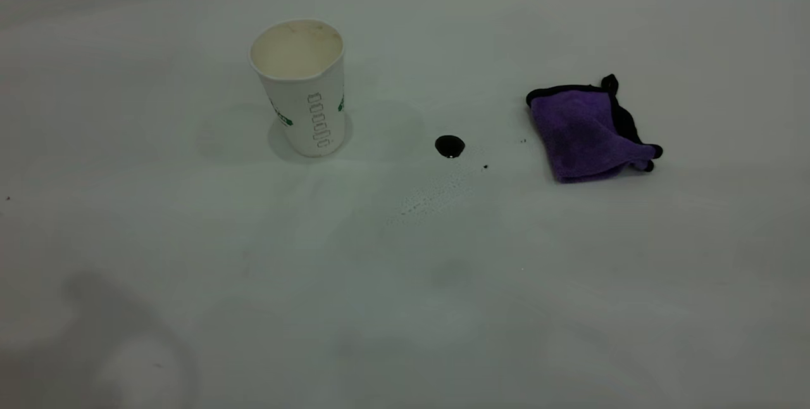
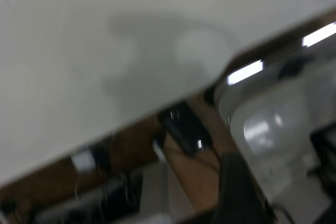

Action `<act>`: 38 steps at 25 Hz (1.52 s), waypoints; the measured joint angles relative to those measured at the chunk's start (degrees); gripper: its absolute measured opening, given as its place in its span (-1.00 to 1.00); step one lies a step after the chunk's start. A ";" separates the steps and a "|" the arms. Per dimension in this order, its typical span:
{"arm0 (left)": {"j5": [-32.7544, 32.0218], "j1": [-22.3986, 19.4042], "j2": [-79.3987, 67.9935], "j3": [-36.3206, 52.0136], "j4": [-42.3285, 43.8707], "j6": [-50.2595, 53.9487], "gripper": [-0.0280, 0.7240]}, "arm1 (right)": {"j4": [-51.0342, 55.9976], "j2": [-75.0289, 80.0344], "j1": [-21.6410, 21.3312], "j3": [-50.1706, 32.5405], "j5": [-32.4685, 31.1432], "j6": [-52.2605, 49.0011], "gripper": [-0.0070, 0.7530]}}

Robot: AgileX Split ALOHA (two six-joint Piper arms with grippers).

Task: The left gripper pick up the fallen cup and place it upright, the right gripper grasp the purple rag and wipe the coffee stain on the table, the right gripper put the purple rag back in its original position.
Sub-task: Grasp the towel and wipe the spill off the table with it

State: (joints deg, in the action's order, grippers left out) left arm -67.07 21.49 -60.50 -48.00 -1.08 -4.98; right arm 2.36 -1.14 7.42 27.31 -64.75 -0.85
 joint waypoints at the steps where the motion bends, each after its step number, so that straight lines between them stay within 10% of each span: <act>1: 0.00 0.00 1.20 3.12 0.00 0.21 0.40 | 0.00 0.00 0.00 0.00 0.00 0.00 0.26; 9: 4.12 0.04 15.34 19.15 0.00 1.07 0.40 | 0.00 0.00 0.00 0.00 0.00 0.00 0.26; 21: 3.83 -0.29 39.95 19.49 -0.05 1.07 0.40 | 0.00 0.00 0.00 0.00 0.00 0.00 0.26; 38: 2.30 -18.68 61.57 19.49 -0.06 1.13 0.40 | 0.00 0.00 0.00 0.00 0.00 0.00 0.26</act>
State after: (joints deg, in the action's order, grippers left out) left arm -64.77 2.80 1.07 -28.50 -1.13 -3.86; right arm 2.36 -1.14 7.42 27.31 -64.75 -0.85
